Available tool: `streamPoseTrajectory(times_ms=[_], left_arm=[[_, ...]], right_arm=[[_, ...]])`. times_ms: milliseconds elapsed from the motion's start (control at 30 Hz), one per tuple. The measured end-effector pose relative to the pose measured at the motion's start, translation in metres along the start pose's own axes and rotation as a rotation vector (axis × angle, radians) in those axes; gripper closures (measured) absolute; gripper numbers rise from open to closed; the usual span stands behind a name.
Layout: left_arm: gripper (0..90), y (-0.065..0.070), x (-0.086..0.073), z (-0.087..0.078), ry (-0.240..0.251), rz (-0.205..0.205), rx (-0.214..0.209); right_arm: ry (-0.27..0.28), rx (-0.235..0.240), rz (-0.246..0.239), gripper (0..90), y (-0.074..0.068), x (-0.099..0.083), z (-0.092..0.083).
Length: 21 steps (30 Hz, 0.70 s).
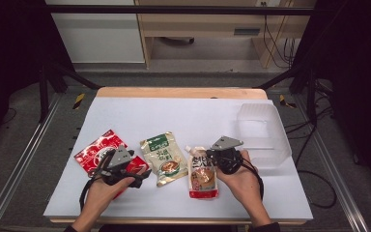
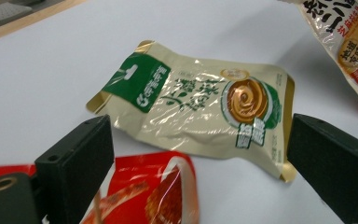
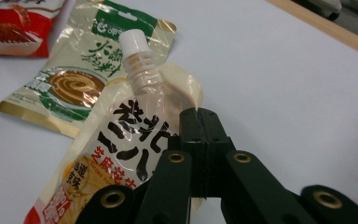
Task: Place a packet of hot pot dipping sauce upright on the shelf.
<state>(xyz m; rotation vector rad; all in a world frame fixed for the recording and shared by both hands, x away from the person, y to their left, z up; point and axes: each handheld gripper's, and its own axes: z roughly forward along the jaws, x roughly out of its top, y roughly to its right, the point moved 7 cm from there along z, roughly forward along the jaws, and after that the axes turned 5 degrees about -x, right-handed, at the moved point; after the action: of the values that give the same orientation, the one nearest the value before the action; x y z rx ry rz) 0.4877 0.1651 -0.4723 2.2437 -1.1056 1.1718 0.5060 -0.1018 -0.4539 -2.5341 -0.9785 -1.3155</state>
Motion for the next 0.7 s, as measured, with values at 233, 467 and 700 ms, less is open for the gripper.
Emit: streamPoseTrajectory(times_ms=[233, 467, 700], left_arm=[[10.9, 0.02, 0.021, 0.024, 0.013, 0.018, -0.059], [17.0, 0.03, 0.033, 0.037, 0.032, 0.002, -0.104], [29.1, 0.042, 0.047, 0.045, 0.076, 0.015, -0.169]], right_arm=[[0.06, 0.01, -0.038, 90.0, -0.009, 0.021, -0.01], [0.096, 0.016, -0.077, 90.0, -0.016, 0.035, -0.017], [0.134, 0.032, -0.099, 90.0, -0.023, 0.04, -0.023]])
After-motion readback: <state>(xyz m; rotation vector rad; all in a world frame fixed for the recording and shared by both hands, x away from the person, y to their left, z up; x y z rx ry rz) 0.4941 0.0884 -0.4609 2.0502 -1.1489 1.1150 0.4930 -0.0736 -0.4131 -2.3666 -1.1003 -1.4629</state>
